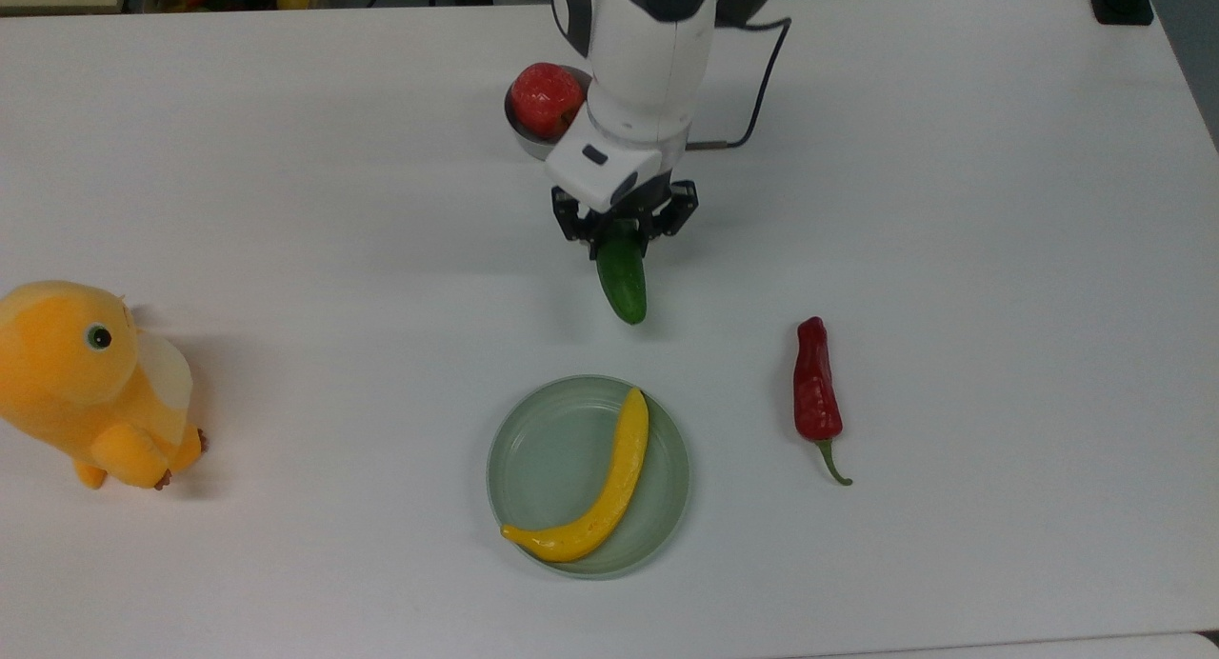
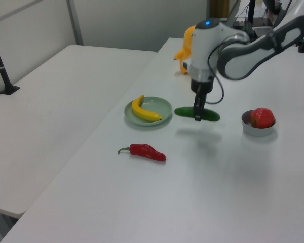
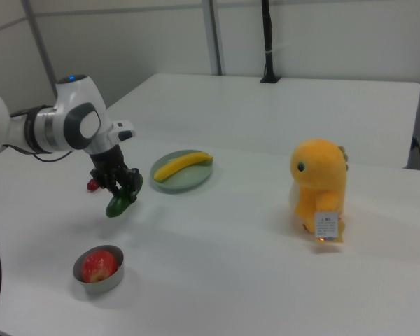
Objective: Put the cucumber on the left side of the bowl
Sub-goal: 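Carry the cucumber to beside the metal bowl with the tomato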
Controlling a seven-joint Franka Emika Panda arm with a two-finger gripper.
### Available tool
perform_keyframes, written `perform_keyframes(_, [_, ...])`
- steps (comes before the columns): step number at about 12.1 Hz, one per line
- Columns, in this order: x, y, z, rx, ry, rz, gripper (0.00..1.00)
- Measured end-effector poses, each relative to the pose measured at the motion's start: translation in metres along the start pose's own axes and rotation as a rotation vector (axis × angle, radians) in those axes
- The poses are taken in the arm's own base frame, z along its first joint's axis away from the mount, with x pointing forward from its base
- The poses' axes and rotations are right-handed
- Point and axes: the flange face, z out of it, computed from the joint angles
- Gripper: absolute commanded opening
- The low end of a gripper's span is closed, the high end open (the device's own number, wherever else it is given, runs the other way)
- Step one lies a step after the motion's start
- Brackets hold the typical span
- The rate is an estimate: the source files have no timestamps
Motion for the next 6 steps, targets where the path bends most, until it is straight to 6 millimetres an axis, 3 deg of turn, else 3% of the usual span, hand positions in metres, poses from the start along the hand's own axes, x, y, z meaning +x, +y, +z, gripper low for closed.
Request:
perform_keyframes(2, [-0.029, 0.001, -0.019, 0.001, -0.044, -0.001, 0.27])
perform_keyframes(6, [-0.107, -0.027, -0.038, -0.003, -0.134, -0.056, 0.27])
